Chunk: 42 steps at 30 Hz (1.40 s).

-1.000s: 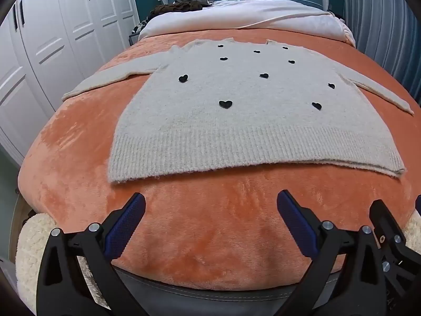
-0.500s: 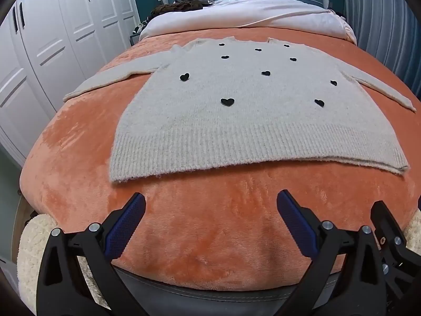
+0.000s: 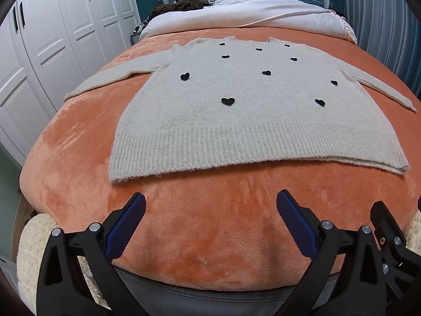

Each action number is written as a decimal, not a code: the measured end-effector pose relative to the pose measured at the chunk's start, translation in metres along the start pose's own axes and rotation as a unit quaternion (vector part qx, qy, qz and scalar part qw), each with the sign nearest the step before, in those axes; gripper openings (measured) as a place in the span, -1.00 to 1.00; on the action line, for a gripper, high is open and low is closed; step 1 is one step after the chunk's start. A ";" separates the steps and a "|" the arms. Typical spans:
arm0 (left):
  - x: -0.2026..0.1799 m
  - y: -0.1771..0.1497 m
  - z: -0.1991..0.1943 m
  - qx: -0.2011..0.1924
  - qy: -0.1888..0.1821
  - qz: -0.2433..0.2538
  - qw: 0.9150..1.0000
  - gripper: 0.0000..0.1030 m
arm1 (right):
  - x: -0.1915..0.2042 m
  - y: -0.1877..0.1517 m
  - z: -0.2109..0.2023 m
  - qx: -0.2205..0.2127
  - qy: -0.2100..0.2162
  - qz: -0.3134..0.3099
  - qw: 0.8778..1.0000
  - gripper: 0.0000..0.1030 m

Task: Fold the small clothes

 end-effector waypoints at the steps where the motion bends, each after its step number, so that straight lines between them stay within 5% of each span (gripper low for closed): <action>1: 0.000 0.000 0.000 0.000 0.000 0.000 1.000 0.89 | 0.000 0.000 0.000 0.000 0.000 0.000 1.000 0.90; 42: 0.003 -0.002 -0.001 -0.004 0.008 0.002 1.000 0.87 | 0.000 -0.003 0.001 0.005 0.000 0.000 1.000 0.90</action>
Point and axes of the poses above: each gripper's, at about its wrist camera, not at the fingertips, and z roughly the way its jaws point, x to its left, y to its top, the point moved 4 cm from there along z, roughly the way its jaws point, and after that the axes turned 12 degrees about -z, right-handed, at the moved point
